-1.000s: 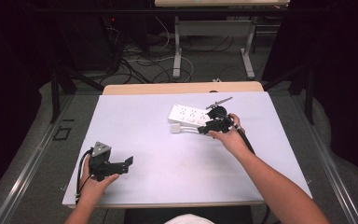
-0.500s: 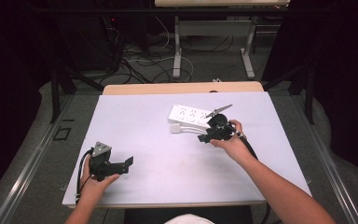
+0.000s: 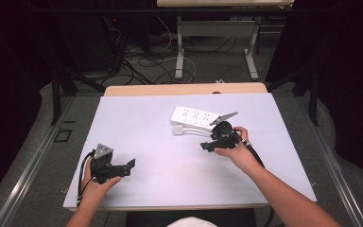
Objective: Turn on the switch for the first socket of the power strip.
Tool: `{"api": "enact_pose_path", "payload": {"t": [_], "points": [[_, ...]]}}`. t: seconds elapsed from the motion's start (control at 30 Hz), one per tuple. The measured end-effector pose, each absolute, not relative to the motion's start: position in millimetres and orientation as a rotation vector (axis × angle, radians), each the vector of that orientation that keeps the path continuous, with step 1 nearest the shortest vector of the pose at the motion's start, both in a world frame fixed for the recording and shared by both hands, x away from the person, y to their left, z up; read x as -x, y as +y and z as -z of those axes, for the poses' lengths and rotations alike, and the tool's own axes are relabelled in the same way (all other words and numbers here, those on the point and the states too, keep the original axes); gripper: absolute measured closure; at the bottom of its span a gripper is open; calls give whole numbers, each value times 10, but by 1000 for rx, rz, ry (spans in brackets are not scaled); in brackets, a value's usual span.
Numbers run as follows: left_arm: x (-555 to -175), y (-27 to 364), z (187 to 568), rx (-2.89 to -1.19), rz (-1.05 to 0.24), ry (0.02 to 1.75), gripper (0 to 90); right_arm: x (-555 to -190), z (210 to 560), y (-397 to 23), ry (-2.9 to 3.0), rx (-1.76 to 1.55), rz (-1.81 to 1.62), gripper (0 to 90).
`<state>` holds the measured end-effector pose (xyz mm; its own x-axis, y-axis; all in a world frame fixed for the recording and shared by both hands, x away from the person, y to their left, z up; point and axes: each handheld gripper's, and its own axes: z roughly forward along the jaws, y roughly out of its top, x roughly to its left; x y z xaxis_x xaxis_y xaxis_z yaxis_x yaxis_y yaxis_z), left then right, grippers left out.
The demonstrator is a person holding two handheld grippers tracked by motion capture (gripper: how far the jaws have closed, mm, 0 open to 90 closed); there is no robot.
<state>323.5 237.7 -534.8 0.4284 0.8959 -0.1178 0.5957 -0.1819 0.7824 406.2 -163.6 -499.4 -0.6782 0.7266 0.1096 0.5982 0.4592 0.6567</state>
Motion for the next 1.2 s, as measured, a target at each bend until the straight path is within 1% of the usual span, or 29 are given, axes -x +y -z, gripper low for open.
{"api": "enact_pose_path", "payload": {"t": [0.2,0.47,0.63,0.83,0.97,1.1,1.2], "points": [[-3234,2380,5345,-1897,-479,1262,12,-3953,5035,-1672,2517,-1122,-1017,360],[-3233,2378,5347,-1899,-478,1265,12,-3821,5099,-1849,2512,-1161,-1068,358],[-3237,2380,5348,-1905,-478,1263,12,-3735,5129,-1982,2461,-1192,-1102,299],[-3236,2373,5349,-1898,-477,1267,12,-3631,5159,-2092,2414,-1193,-1107,166],[-3236,2376,5348,-1895,-475,1269,12,-3561,5199,-2155,2378,-1190,-1089,143],[-3235,2382,5349,-1886,-477,1271,12,-3485,5249,-2199,2340,-1188,-1053,57],[-3234,2383,5350,-1886,-477,1273,12,-3431,5296,-2232,2323,-1186,-1055,31]]}}
